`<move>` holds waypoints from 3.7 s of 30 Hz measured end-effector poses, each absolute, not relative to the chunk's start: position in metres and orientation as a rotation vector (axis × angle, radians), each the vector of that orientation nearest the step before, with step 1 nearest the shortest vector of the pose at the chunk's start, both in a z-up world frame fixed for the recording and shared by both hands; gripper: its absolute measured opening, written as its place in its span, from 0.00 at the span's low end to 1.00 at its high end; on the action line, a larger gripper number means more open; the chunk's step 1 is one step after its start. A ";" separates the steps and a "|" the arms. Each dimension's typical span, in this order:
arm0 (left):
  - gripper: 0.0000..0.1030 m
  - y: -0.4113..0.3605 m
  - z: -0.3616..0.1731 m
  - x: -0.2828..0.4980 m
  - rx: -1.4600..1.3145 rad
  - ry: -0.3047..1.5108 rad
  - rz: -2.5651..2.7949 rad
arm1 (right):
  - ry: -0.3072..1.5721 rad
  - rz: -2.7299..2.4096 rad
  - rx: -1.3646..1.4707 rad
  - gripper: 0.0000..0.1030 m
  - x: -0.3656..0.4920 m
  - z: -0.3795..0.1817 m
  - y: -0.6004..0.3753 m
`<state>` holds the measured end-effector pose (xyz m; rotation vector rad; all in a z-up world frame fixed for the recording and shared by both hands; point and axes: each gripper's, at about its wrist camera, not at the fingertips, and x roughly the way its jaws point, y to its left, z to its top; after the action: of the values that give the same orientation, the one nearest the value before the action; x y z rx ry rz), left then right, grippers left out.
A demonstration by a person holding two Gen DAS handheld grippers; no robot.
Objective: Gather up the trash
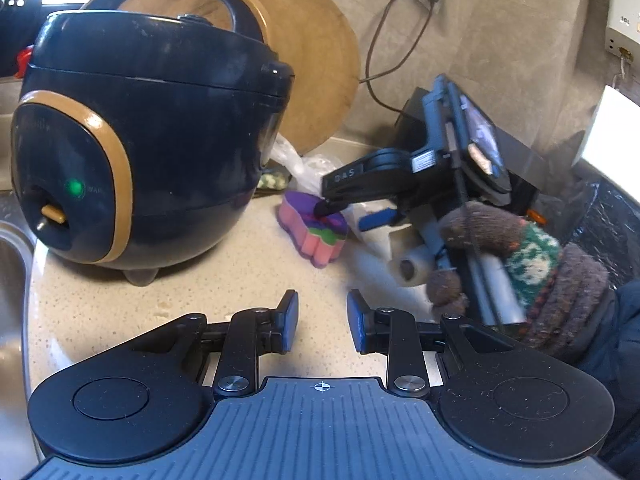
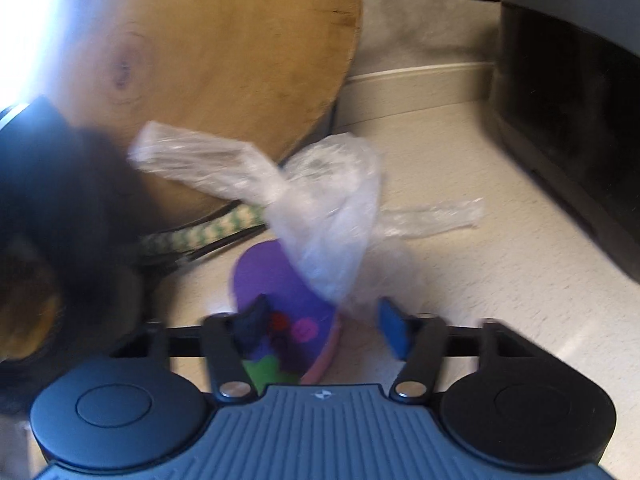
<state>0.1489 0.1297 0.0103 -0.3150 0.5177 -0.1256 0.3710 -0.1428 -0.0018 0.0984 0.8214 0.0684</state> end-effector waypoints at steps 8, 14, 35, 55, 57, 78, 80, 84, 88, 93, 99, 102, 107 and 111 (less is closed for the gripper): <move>0.29 0.133 0.009 0.152 -0.332 0.531 -0.117 | 0.940 0.261 0.079 0.26 0.313 0.005 -0.133; 0.29 0.134 0.008 0.157 -0.354 0.540 -0.107 | 0.713 0.168 -0.091 0.89 0.311 0.032 -0.120; 0.29 0.138 0.008 0.154 -0.370 0.537 -0.104 | 0.874 0.242 0.155 0.18 0.355 0.001 -0.151; 0.29 0.132 0.019 0.153 -0.296 0.491 -0.142 | 0.627 0.163 0.112 0.49 0.156 0.030 -0.201; 0.29 0.123 0.030 0.147 -0.254 0.471 -0.154 | 0.615 0.153 0.109 0.52 0.147 0.028 -0.209; 0.33 0.068 0.063 0.229 0.298 0.609 -0.077 | 0.514 0.095 0.121 0.71 0.116 0.018 -0.269; 0.33 0.069 0.054 0.236 0.301 0.631 -0.080 | 0.518 0.129 0.109 0.76 0.122 0.017 -0.261; 0.33 0.066 0.050 0.240 0.325 0.642 -0.079 | 0.555 0.224 0.059 0.79 0.149 0.012 -0.224; 0.33 0.061 0.050 0.238 0.334 0.636 -0.087 | 0.614 0.286 0.054 0.79 0.185 -0.002 -0.190; 0.33 0.057 0.048 0.246 0.337 0.634 -0.103 | 0.687 0.270 0.029 0.40 0.213 -0.019 -0.172; 0.33 0.056 0.044 0.254 0.334 0.638 -0.127 | 0.632 0.084 0.064 0.32 0.207 -0.011 -0.216; 0.33 0.059 0.042 0.268 0.291 0.682 -0.142 | 0.613 -0.013 0.154 0.32 0.209 -0.012 -0.252; 0.32 0.067 0.050 0.294 0.198 0.738 -0.111 | 0.604 -0.038 0.276 0.35 0.203 -0.026 -0.282; 0.32 0.064 0.049 0.312 0.209 0.781 -0.080 | 0.584 -0.019 0.290 0.35 0.198 -0.025 -0.285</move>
<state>0.3121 0.0638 0.0494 0.2090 0.7813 -0.0804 0.1975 -0.2848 -0.0254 0.2902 0.5835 -0.0193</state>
